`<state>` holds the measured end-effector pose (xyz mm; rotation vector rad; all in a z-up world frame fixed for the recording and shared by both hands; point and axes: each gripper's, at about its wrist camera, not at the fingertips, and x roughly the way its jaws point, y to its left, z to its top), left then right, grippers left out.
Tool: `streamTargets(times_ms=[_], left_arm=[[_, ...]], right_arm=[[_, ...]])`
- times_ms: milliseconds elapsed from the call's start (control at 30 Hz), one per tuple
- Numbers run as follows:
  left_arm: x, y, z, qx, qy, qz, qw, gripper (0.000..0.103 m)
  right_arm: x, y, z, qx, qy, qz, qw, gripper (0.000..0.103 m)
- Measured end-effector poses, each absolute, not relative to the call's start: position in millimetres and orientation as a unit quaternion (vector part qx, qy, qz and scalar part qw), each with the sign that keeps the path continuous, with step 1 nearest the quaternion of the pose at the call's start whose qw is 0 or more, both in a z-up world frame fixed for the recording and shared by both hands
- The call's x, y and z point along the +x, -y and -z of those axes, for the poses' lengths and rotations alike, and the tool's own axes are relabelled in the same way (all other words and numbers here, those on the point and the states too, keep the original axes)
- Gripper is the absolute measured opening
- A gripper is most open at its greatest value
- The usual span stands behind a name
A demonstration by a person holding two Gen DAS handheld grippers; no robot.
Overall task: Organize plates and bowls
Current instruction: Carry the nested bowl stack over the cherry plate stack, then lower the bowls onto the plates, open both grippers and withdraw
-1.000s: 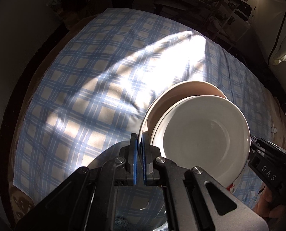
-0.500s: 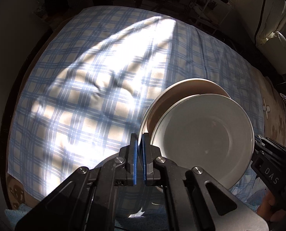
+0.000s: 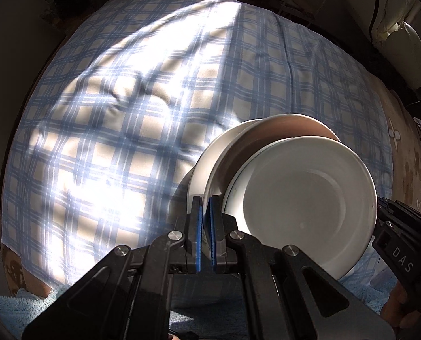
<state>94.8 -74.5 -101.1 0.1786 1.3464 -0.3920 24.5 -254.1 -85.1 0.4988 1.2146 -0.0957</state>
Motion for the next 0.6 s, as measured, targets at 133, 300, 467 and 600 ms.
streamTargets(times_ms=[133, 300, 467, 600], left_arm=[[90, 79, 107, 0.092, -0.619, 0.175, 0.760, 0.003], [89, 82, 116, 0.092, -0.626, 0.182, 0.753, 0.003], [88, 84, 121, 0.094, -0.620, 0.190, 0.756, 0.003], [88, 83, 111, 0.094, -0.600, 0.194, 0.770, 0.008]], right_arm=[[21, 260, 95, 0.246, -0.572, 0.041, 0.781, 0.010], [22, 261, 101, 0.236, -0.581, 0.042, 0.778, 0.009], [24, 267, 113, 0.247, -0.587, 0.046, 0.770, 0.009], [25, 267, 107, 0.238, -0.577, 0.046, 0.780, 0.008]])
